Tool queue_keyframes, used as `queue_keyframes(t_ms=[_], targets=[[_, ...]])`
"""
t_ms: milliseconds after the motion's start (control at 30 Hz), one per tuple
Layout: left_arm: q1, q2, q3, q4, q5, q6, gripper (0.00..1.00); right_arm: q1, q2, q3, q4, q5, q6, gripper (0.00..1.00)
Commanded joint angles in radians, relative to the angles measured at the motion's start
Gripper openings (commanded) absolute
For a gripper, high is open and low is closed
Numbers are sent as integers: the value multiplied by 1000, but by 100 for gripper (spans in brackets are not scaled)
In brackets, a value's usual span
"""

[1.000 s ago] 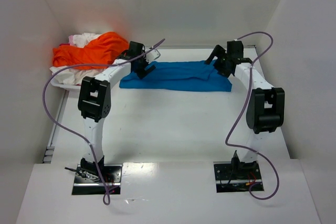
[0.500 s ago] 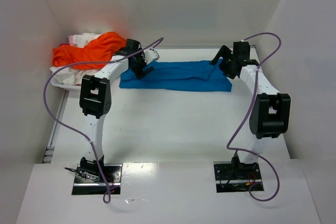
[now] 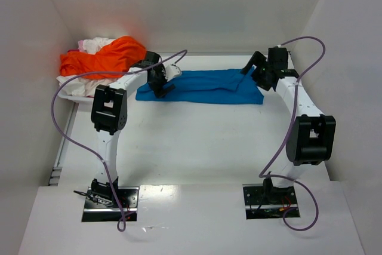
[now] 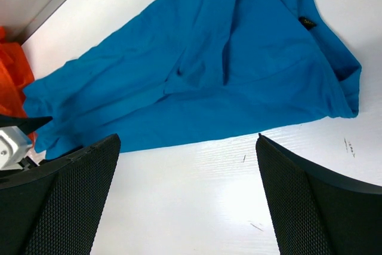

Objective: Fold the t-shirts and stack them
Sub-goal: Rotate the tshirt 90 degrees

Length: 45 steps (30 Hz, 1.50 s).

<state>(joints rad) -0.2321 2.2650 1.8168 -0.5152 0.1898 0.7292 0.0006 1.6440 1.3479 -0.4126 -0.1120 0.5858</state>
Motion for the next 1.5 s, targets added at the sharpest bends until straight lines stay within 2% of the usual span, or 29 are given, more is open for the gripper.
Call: queue_keyframes(t_ms=[0, 267, 533, 667, 800, 967, 1067, 1233, 1467], targets=[[-1, 44, -20, -14, -6, 19, 100, -8, -68, -7, -26, 14, -7, 100], [-76, -13, -51, -126, 42, 7, 100, -8, -87, -29, -16, 14, -7, 100], [-232, -111, -169, -169, 33, -82, 100, -8, -108, -113, 5, 14, 2, 100], [-295, -180, -224, -181, 89, -138, 100, -8, -128, -151, 23, 34, 2, 100], [-360, -240, -283, -201, 218, -241, 100, -17, -138, -184, 43, 44, 2, 100], [-450, -263, -376, -212, 333, -405, 100, -17, -83, -205, 87, 35, 2, 100], [-474, -226, -415, -224, 428, -465, 100, -17, -21, -196, 100, 26, -7, 100], [-506, -246, -415, -224, 482, -487, 100, 7, 65, -150, 123, 47, -29, 100], [-506, -262, -406, -145, 547, -533, 100, 52, 223, -64, 112, 78, -38, 100]])
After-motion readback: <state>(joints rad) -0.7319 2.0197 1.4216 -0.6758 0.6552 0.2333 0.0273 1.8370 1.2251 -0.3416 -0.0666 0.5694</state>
